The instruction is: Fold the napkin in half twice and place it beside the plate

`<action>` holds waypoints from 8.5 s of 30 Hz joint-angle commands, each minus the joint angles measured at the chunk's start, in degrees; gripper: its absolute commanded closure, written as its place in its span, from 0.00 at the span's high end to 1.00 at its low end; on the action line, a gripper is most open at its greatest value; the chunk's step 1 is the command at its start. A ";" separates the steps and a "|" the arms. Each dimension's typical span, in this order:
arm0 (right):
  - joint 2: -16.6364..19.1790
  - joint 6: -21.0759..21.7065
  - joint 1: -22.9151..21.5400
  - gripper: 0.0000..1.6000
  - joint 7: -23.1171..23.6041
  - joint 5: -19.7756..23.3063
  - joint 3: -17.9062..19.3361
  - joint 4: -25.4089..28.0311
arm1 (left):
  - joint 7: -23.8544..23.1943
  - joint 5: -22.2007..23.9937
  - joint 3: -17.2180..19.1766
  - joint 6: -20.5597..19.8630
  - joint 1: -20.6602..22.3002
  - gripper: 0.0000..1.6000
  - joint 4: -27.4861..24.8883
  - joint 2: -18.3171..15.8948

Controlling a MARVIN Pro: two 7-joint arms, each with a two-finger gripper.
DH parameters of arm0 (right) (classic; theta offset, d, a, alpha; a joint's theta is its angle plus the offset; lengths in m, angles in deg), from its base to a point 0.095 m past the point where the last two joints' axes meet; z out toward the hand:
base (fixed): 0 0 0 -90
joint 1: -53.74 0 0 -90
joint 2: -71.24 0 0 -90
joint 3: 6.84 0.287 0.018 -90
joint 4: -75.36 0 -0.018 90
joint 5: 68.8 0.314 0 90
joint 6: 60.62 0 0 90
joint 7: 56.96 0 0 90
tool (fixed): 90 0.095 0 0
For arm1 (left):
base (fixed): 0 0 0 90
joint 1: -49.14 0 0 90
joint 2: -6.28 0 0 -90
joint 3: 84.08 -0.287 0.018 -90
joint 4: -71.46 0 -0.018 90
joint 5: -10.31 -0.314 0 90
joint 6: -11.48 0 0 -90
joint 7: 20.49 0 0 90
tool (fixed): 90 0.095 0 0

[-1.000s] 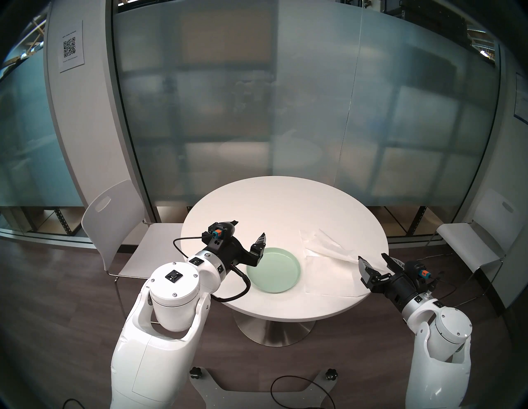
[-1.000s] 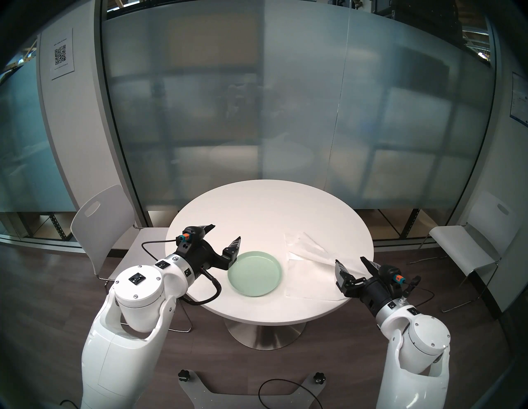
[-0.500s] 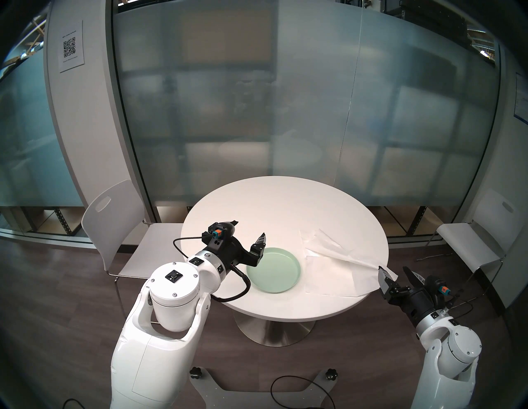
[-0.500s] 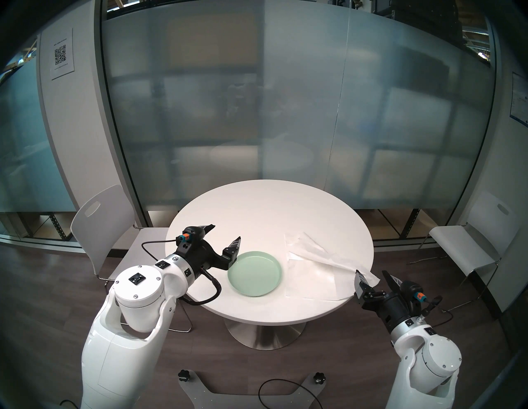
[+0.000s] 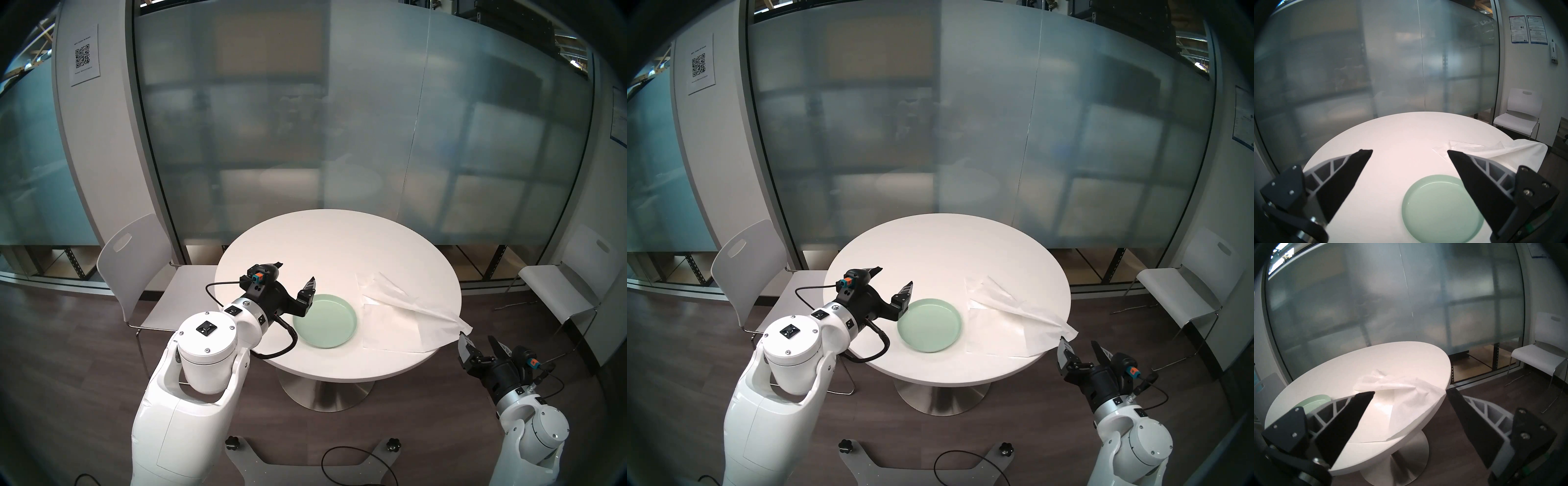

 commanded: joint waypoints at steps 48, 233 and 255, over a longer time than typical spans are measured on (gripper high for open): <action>9.16 3.20 -16.46 0.99 -3.92 5.59 -2.43 -19.05 | 0.12 0.09 -0.20 0.09 0.18 1.00 -1.07 -0.30; 10.77 19.93 -35.67 0.00 6.35 14.49 -20.87 -5.69 | -25.99 16.22 2.66 -13.52 16.43 1.00 12.63 -3.45; 10.65 21.35 -35.15 0.00 6.91 14.84 -20.23 -4.35 | -23.63 13.05 0.67 -10.77 19.96 1.00 20.84 -2.06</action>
